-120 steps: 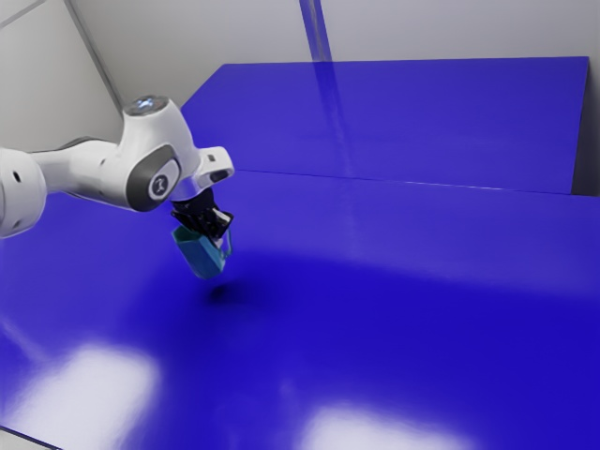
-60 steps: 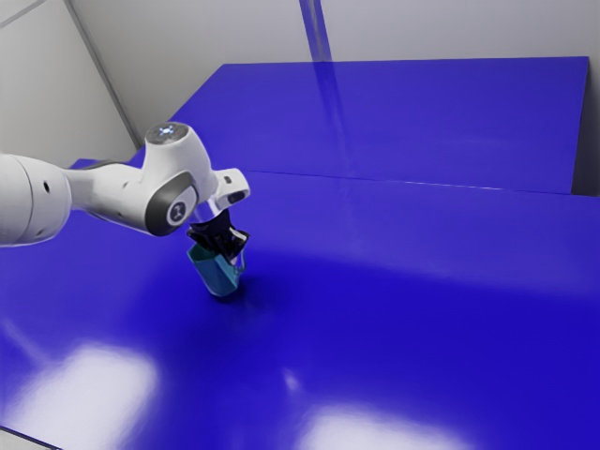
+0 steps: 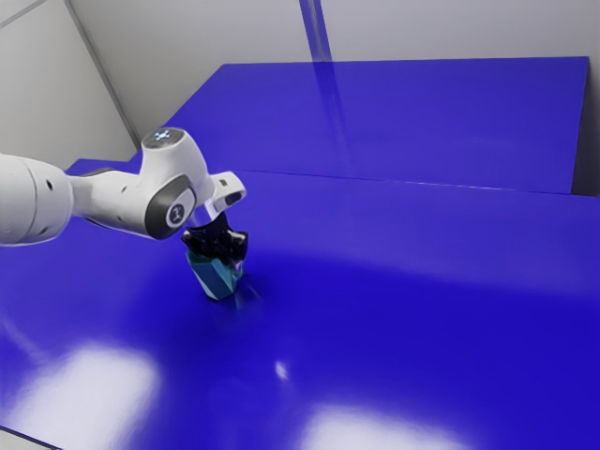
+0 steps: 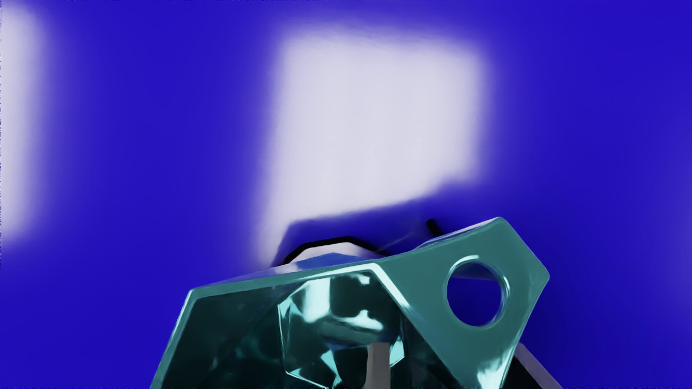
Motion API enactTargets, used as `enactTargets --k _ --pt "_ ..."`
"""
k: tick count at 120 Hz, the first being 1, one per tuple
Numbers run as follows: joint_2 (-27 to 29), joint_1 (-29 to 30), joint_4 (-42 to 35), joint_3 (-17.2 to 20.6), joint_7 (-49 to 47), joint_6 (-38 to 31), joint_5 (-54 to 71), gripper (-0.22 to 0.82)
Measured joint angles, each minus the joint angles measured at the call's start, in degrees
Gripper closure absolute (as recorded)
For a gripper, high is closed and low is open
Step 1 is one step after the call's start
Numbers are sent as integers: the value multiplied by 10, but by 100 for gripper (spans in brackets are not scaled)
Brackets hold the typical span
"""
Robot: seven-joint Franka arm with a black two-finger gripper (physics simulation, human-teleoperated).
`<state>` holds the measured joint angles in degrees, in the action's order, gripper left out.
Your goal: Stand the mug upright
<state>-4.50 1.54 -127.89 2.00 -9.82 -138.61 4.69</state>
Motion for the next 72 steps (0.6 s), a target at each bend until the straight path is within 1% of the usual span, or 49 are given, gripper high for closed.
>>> enactTargets --k 6,13,28,41,52,72 --pt "7 0 0 0 0 2 -3 37" --pt "17 1 0 0 1 5 -6 28" --pt "51 11 1 13 2 23 -8 15" --pt "76 12 8 19 3 46 -10 9" --pt "98 0 22 23 3 64 -10 6" --pt "100 -14 101 24 12 128 -4 3"
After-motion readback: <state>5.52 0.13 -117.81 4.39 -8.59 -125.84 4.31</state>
